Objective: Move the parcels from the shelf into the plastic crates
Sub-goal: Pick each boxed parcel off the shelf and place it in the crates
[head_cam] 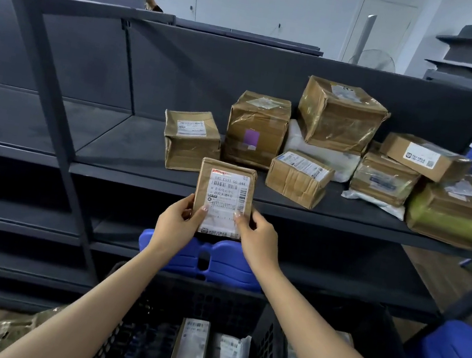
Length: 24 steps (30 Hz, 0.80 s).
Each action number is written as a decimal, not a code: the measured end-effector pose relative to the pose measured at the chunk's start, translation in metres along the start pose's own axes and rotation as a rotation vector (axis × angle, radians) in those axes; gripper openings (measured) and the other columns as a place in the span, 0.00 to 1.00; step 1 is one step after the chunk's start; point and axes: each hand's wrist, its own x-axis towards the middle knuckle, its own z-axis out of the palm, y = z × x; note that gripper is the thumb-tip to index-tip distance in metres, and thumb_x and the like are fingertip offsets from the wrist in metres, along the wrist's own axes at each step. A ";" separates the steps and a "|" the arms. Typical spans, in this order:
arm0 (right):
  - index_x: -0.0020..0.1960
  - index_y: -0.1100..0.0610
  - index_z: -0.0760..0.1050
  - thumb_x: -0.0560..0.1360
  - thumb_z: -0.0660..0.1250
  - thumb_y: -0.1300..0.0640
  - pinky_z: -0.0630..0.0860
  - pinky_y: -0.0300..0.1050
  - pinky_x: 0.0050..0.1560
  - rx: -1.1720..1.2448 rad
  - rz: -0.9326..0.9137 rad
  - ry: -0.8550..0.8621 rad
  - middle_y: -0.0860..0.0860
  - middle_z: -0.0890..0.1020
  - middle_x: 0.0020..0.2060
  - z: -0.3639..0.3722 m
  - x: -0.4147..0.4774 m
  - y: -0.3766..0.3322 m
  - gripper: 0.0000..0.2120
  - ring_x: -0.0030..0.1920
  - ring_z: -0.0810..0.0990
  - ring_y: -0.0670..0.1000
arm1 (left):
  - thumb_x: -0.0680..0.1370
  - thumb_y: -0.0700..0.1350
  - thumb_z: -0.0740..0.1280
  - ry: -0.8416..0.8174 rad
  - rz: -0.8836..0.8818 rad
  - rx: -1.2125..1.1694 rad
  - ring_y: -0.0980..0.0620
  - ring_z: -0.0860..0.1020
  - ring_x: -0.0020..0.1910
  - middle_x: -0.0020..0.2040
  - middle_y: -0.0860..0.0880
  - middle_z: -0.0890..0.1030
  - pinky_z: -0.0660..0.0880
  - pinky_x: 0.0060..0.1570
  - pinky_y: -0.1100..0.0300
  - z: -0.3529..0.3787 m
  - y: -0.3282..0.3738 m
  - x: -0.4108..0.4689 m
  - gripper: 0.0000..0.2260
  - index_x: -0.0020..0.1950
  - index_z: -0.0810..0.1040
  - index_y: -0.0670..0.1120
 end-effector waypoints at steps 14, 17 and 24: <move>0.63 0.53 0.77 0.79 0.63 0.50 0.71 0.35 0.44 -0.098 0.135 -0.045 0.47 0.82 0.54 0.112 -0.058 0.035 0.14 0.50 0.79 0.44 | 0.78 0.49 0.67 -0.045 -0.184 0.148 0.58 0.76 0.46 0.47 0.56 0.78 0.70 0.44 0.66 -0.070 -0.093 -0.036 0.14 0.62 0.75 0.47; 0.63 0.52 0.76 0.79 0.63 0.50 0.71 0.32 0.43 -0.083 0.204 -0.037 0.45 0.82 0.52 0.136 -0.072 0.047 0.15 0.49 0.79 0.43 | 0.77 0.48 0.67 -0.131 -0.216 0.199 0.53 0.79 0.50 0.47 0.54 0.79 0.75 0.49 0.59 -0.081 -0.120 -0.039 0.13 0.60 0.76 0.46; 0.59 0.56 0.78 0.80 0.61 0.50 0.70 0.45 0.41 -0.248 0.406 -0.102 0.53 0.84 0.50 0.173 -0.086 0.098 0.14 0.48 0.81 0.52 | 0.78 0.48 0.65 -0.314 -0.216 0.335 0.54 0.76 0.38 0.41 0.53 0.80 0.68 0.34 0.66 -0.076 -0.190 -0.042 0.09 0.56 0.77 0.47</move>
